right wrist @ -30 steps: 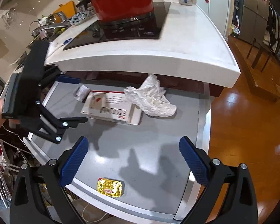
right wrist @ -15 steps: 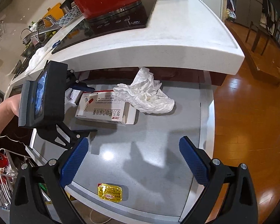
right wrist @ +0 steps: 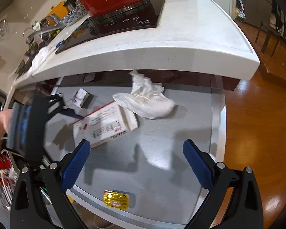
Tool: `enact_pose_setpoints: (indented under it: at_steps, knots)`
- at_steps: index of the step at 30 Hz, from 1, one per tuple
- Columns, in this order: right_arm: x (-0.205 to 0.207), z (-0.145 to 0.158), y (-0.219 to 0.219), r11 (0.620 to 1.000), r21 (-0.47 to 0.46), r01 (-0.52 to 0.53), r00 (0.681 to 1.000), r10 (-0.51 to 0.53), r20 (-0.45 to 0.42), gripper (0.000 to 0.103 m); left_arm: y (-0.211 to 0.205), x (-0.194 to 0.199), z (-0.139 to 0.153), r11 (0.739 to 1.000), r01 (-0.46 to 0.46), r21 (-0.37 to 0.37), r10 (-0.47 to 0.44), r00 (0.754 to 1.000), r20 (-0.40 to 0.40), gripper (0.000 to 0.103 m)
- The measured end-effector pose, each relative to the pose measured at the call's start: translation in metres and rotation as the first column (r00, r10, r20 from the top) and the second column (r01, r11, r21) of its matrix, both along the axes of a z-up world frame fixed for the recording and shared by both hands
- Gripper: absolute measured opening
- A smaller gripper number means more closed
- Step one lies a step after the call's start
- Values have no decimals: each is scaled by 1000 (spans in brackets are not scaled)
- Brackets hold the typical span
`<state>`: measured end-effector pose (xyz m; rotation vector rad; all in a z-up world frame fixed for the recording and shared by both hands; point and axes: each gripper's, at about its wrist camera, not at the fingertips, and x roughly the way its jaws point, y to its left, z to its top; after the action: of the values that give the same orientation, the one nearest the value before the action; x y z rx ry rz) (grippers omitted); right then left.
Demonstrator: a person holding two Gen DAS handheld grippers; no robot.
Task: Collect trash
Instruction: 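Grasp the white medicine box with left tool while right tool grasps the crumpled white tissue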
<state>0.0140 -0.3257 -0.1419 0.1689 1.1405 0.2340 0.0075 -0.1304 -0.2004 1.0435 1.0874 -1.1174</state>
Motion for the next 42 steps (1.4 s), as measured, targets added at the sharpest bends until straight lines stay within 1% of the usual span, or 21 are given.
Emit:
enact_pose_setpoints:
  at_steps: [1, 2, 3, 4, 7, 9, 11, 13, 15, 19, 21, 22, 23, 26, 28, 29, 34, 36, 39, 41, 42]
  knots:
    - [2, 0, 0, 1000, -16, -8, 1000, 8, 4, 96, 5, 6, 10, 997, -66, -47, 66, 998, -7, 101]
    - [7, -1, 1, 999, -30, -18, 1000, 18, 8, 96, 8, 13, 19, 987, -134, -91, 132, 991, -30, 101]
    - [12, -3, 2, 999, -34, -22, 1000, 22, 6, 96, 10, 17, 24, 979, -171, -115, 166, 985, -50, 101]
    - [16, -5, 1, 999, -36, -23, 1000, 23, 2, 96, 12, 26, 31, 960, -233, -152, 222, 971, -86, 101]
    - [33, -14, 0, 999, -33, -4, 1000, 3, -11, 96, 8, 49, 34, 909, -362, -206, 337, 930, -145, 101]
    - [42, -19, -4, 999, 25, 41, 999, -40, -19, 96, 4, 54, 29, 885, -409, -222, 388, 912, -133, 101]
    - [51, -26, -5, 994, 74, 81, 997, -79, -27, 96, 2, 54, 22, 872, -434, -227, 415, 900, -130, 101]
    - [58, -33, -4, 990, 83, 110, 994, -107, -38, 96, -3, 56, 17, 861, -454, -231, 425, 890, -164, 101]
    - [64, -40, -4, 982, 112, 152, 988, -147, -50, 96, -8, 45, 13, 862, -447, -237, 424, 894, -144, 101]
    - [75, -52, 0, 968, 150, 199, 979, -191, -72, 96, -12, 41, -2, 870, -441, -220, 430, 897, -101, 101]
    - [78, -56, 5, 968, 149, 200, 979, -191, -75, 96, -13, 37, -9, 875, -438, -207, 430, 899, -85, 88]
    - [79, -58, 8, 969, 145, 203, 978, -193, -78, 96, -10, 33, -11, 876, -437, -202, 433, 899, -65, 77]
    - [81, -60, 10, 968, 143, 206, 977, -196, -77, 96, -10, 32, -11, 878, -433, -206, 432, 900, -48, 72]
    - [84, -66, 15, 967, 141, 213, 976, -204, -75, 96, -3, 18, -8, 873, -444, -201, 441, 895, -63, 72]
    - [86, -67, 16, 965, 149, 218, 975, -209, -75, 96, 10, 7, -8, 868, -457, -197, 454, 889, -63, 72]
    - [87, -68, 16, 964, 152, 220, 975, -211, -72, 96, 10, 1, -8, 865, -464, -193, 461, 885, -63, 72]
    - [93, -74, 28, 973, 102, 205, 977, -197, -83, 96, 26, -13, -6, 842, -508, -183, 505, 860, -65, 72]
    - [92, -72, 33, 979, 66, 195, 980, -191, -61, 96, 32, -15, -4, 827, -531, -187, 526, 847, -78, 72]
    - [94, -72, 43, 983, 32, 181, 982, -179, -57, 96, 34, -13, -4, 804, -563, -192, 556, 826, -95, 72]
    - [94, -74, 48, 985, 17, 173, 983, -172, -57, 96, 33, -11, -3, 796, -573, -196, 565, 819, -101, 72]
    - [94, -75, 48, 985, 12, 172, 983, -171, -59, 96, 32, 0, -4, 793, -575, -199, 567, 817, -103, 72]
